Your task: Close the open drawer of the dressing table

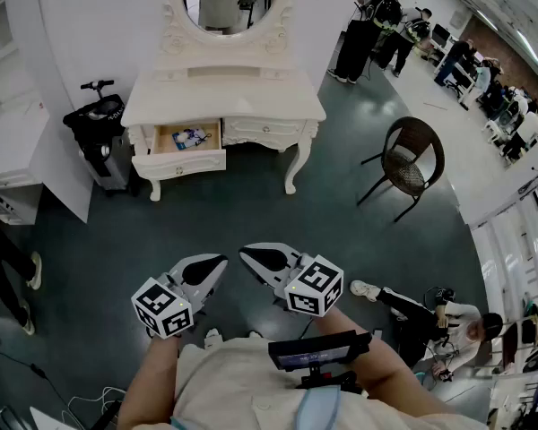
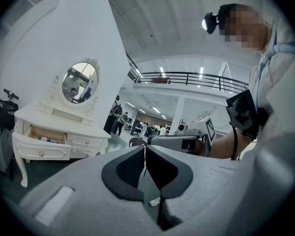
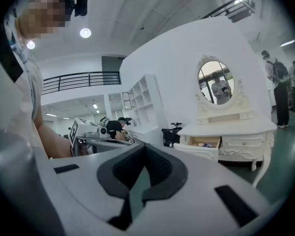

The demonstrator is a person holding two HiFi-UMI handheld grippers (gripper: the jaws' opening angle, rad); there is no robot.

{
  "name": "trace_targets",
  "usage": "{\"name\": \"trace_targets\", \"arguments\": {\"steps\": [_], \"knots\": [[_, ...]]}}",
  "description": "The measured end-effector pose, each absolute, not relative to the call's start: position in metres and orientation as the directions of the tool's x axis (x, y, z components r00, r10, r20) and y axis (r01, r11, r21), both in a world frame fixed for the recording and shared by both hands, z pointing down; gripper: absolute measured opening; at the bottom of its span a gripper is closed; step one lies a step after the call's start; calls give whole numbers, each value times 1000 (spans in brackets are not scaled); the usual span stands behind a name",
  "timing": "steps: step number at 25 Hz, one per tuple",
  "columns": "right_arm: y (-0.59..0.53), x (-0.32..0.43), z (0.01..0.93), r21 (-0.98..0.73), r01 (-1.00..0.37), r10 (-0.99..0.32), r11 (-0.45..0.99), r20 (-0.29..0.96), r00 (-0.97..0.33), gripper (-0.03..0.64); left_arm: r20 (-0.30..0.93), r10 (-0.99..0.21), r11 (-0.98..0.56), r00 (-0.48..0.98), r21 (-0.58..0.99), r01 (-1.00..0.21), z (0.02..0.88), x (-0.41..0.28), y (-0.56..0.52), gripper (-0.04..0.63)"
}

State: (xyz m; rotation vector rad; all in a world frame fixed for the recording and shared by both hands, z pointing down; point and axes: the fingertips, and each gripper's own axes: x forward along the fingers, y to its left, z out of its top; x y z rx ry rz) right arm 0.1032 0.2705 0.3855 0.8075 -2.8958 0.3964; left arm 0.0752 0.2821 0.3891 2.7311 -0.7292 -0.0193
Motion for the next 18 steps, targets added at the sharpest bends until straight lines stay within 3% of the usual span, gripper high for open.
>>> {"name": "trace_targets", "arguments": {"steps": [18], "knots": [[271,82,383,-219,-501,-483,838,132,-866,15,38,-484,-823,874,319,-469,388,60,281,12]]}}
